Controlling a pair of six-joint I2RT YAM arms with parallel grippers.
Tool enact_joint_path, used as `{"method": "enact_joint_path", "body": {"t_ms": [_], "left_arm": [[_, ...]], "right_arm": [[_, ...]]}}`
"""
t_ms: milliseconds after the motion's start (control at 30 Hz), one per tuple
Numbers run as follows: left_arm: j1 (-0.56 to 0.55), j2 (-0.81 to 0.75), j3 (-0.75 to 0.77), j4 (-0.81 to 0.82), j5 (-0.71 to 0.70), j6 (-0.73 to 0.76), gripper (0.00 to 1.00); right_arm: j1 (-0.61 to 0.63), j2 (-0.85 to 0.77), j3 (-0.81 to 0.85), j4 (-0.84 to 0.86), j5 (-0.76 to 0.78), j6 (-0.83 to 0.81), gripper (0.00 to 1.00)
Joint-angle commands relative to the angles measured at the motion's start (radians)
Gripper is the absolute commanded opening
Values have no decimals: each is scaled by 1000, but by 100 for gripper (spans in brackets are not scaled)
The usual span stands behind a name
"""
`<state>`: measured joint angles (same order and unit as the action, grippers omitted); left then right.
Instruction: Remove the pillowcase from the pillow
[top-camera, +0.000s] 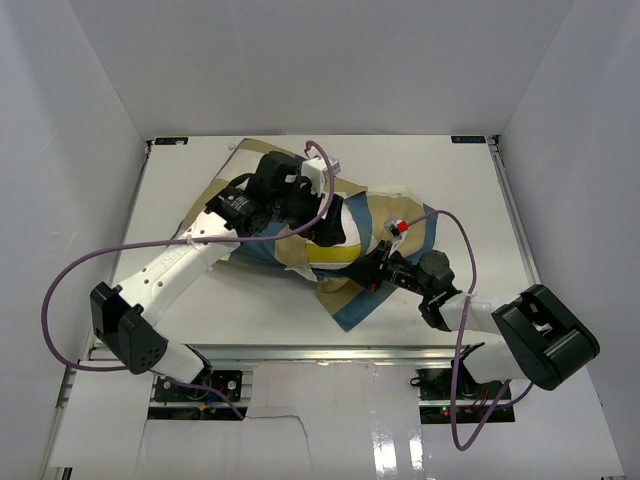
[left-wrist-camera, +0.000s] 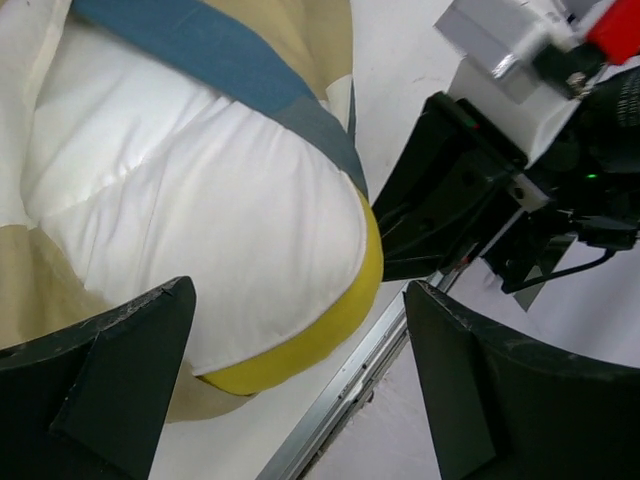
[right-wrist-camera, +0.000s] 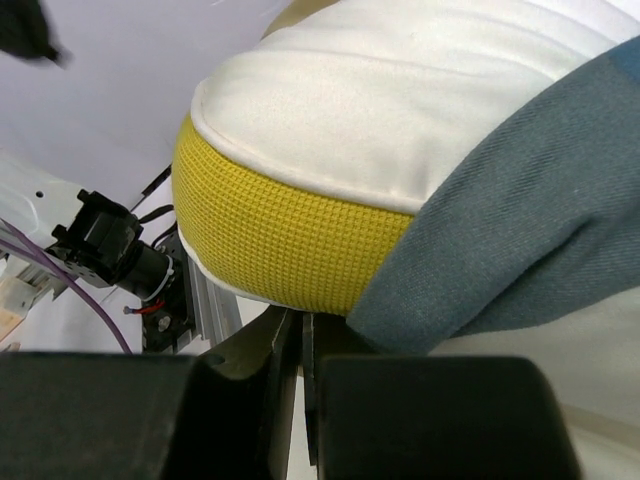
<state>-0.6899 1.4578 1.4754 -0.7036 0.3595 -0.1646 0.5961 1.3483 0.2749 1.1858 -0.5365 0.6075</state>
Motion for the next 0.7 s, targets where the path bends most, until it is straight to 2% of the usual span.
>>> {"method": "enact_joint_path", "body": {"t_ms": [0, 167, 267, 300, 333, 367, 400, 433, 467, 500, 533, 567, 667], "left_arm": [[-25, 45, -7, -37, -53, 50, 96], [-65, 146, 22, -36, -94, 54, 97], [-108, 182, 8, -22, -84, 63, 90], [-114, 184, -1, -10, -71, 59, 83], [-114, 185, -10, 10, -74, 50, 52], [-114, 184, -16, 18, -88, 33, 36], [-114, 179, -33, 27, -121, 24, 25], [-114, 174, -41, 47, -138, 13, 3], [-114, 171, -47, 53, -155, -13, 0], [-114, 164, -55, 56, -171, -25, 0], [-114, 158, -62, 75, -183, -36, 0], [-114, 145, -72, 85, -188, -59, 0], [-114, 116, -124, 131, -211, -95, 0]], "right_arm": [[5, -15, 12, 115, 12, 1, 8], [14, 12, 23, 126, 10, 1, 8], [18, 38, 20, 141, 9, 5, 8], [18, 46, 15, 141, 10, 5, 8], [18, 46, 11, 140, 15, 3, 8], [18, 45, 4, 127, 15, 3, 8], [16, 26, -3, 109, 21, 3, 9], [16, 8, -17, 72, 48, 2, 14], [14, -14, -22, 22, 65, -6, 20], [14, -71, -22, -115, 85, -26, 34], [14, -108, -16, -194, 124, -43, 41], [14, -188, -11, -360, 148, -58, 51], [14, -322, 13, -601, 288, -113, 60]]}}
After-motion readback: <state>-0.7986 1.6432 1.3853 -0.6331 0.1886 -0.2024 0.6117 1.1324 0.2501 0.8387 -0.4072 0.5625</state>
